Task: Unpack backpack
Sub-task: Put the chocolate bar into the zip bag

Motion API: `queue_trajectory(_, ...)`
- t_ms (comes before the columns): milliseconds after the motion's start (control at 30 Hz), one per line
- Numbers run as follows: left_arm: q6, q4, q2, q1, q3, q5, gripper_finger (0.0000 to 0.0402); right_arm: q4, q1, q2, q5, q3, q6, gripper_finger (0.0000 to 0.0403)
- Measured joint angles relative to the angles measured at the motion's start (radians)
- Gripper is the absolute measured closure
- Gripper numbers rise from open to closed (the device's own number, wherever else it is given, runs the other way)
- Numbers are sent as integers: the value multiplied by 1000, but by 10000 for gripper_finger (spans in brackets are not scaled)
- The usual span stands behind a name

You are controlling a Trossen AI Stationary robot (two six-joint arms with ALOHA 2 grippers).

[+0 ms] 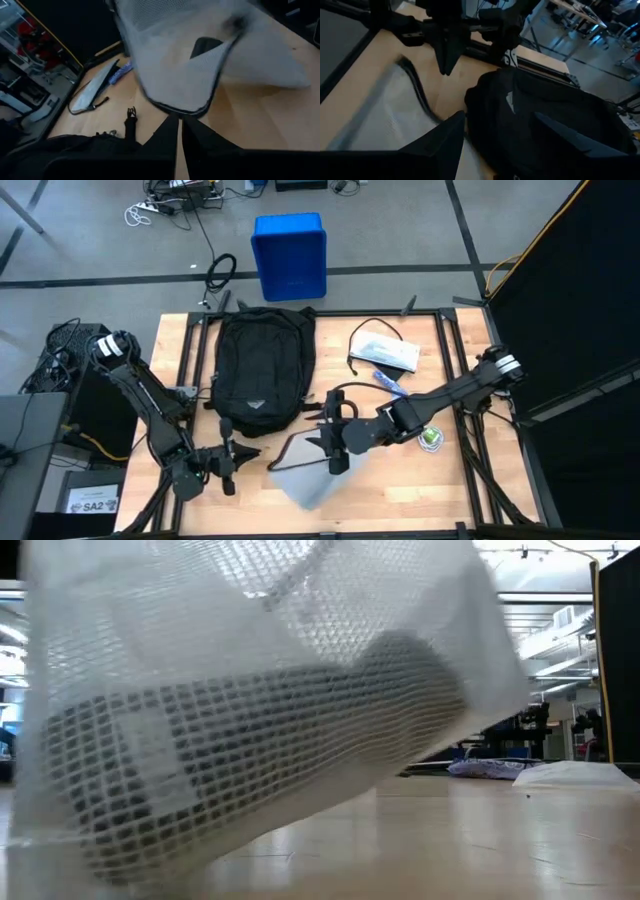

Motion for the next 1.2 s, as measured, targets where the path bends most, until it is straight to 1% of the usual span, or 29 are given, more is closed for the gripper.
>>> queue_trajectory(167, -52, 8, 0, 27, 0, 45, 399, -3, -7, 4, -1, 0, 0, 195)
queue_trajectory(300, -91, -5, 0, 34, 0, 80, 388, -2, -9, 4, -1, 0, -1, 189)
queue_trajectory(433, -97, -47, -14, 18, 0, 79, 366, -3, -10, 4, -2, 0, -1, 186)
queue_trajectory(533, -94, -77, -54, -4, 31, 36, 350, -3, -12, 4, -2, 0, -1, 187)
queue_trajectory(600, -61, -60, -69, -12, 54, 25, 342, -3, -12, 4, -2, 0, -5, 190)
queue_trajectory(700, 59, 6, -64, -15, 69, 41, 333, -3, -12, 4, -2, 0, -9, 196)
queue_trajectory(800, 160, 91, -27, 16, 70, 75, 321, -3, -12, 4, -2, 0, -9, 201)
queue_trajectory(900, 234, 143, -1, 49, 70, 95, 301, -3, -12, 5, -2, 0, -9, 203)
queue_trajectory(1033, 239, 199, 1, 85, 70, 184, 263, -3, -12, 5, -5, 0, -1, 202)
queue_trajectory(1200, 215, 214, 15, 134, 70, 258, 216, -7, -12, 5, -11, 0, 0, 190)
